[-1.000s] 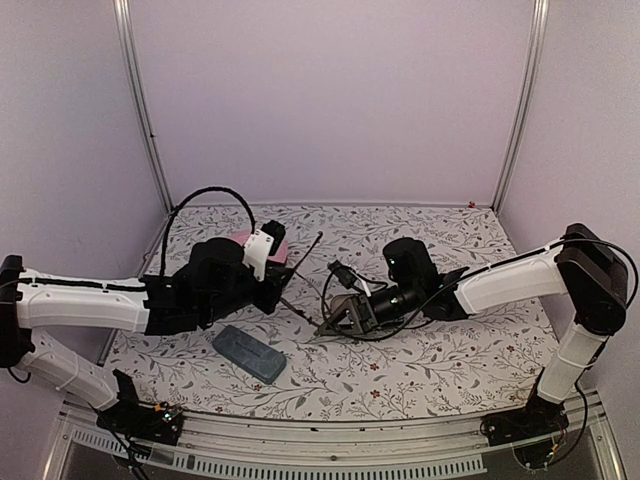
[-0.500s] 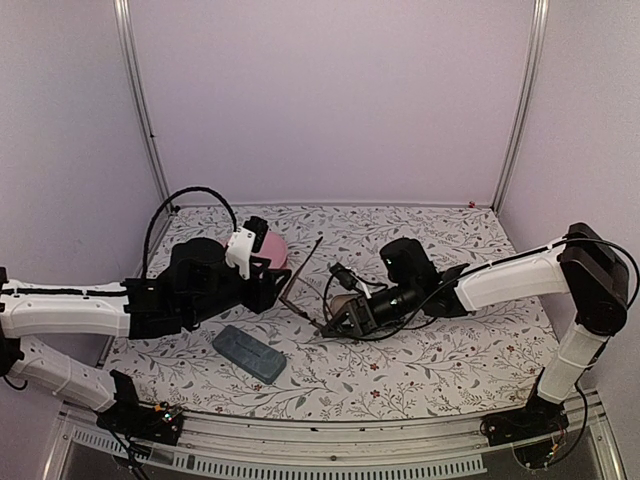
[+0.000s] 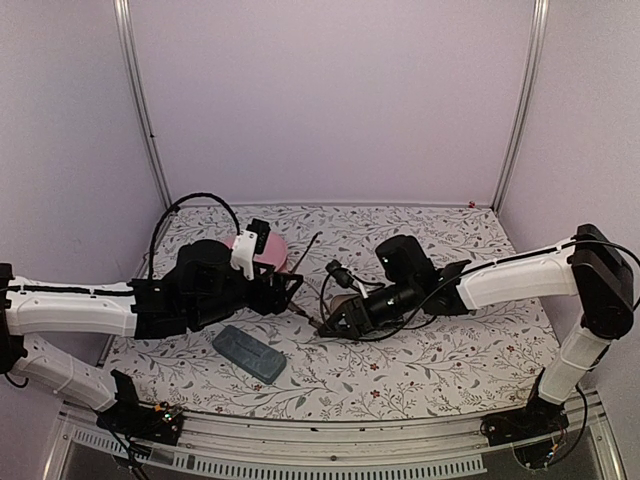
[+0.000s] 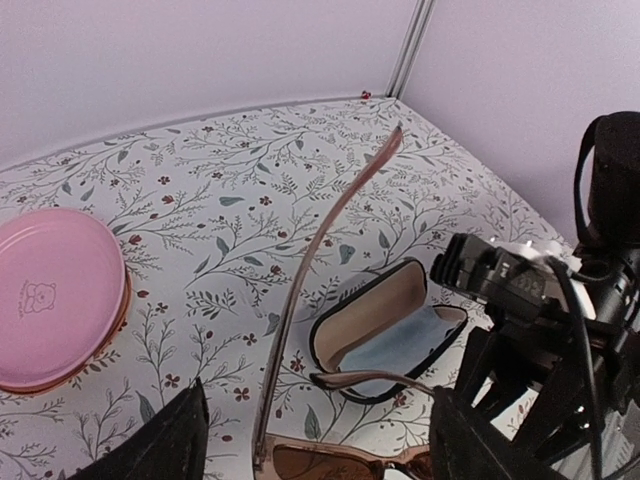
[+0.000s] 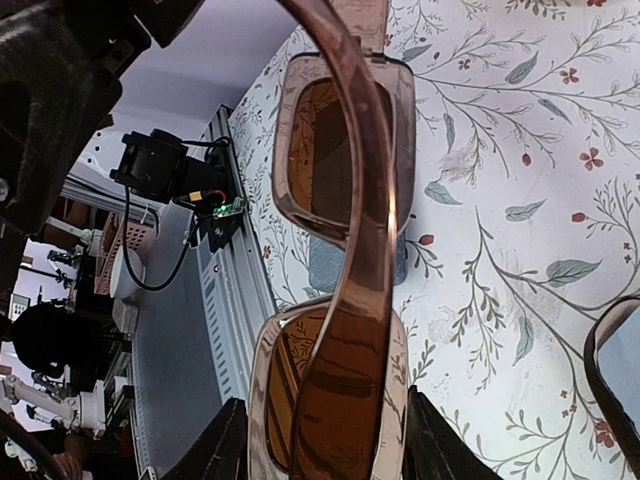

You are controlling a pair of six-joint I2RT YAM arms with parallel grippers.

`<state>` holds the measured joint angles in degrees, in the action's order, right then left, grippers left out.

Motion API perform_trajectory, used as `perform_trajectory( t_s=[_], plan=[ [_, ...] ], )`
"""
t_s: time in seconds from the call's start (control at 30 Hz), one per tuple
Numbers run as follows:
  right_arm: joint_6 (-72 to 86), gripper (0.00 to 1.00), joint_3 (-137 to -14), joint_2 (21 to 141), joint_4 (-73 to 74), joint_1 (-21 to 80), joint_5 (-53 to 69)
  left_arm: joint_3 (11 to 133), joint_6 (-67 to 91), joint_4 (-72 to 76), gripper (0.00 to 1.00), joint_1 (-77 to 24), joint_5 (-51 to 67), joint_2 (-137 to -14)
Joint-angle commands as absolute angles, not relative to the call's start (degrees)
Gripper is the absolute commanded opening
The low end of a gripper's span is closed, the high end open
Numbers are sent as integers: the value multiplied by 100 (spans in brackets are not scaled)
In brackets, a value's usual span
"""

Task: Organize the sunglasses
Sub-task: Fold the right temple of the sunglasses with the sunglasses.

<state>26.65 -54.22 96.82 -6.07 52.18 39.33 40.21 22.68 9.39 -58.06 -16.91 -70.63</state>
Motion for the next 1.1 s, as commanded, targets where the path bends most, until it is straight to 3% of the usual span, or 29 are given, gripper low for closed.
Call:
perform_trajectory(
  t_s=[0.0,0.23,1.07],
  plan=[
    [2331,29,-5721,9523,-262,5353,3493,4066,2638,1231,80,-5759,-1482,-7066],
    [2073,29,-5959,9615,9,5503,3197,3943,2899,1387,86,-5606,-1241,-7006],
    [1860,29,-5943,9314,91,5811,2378,3989,2930,656,87,-5261,-1422,-7455]
  ],
)
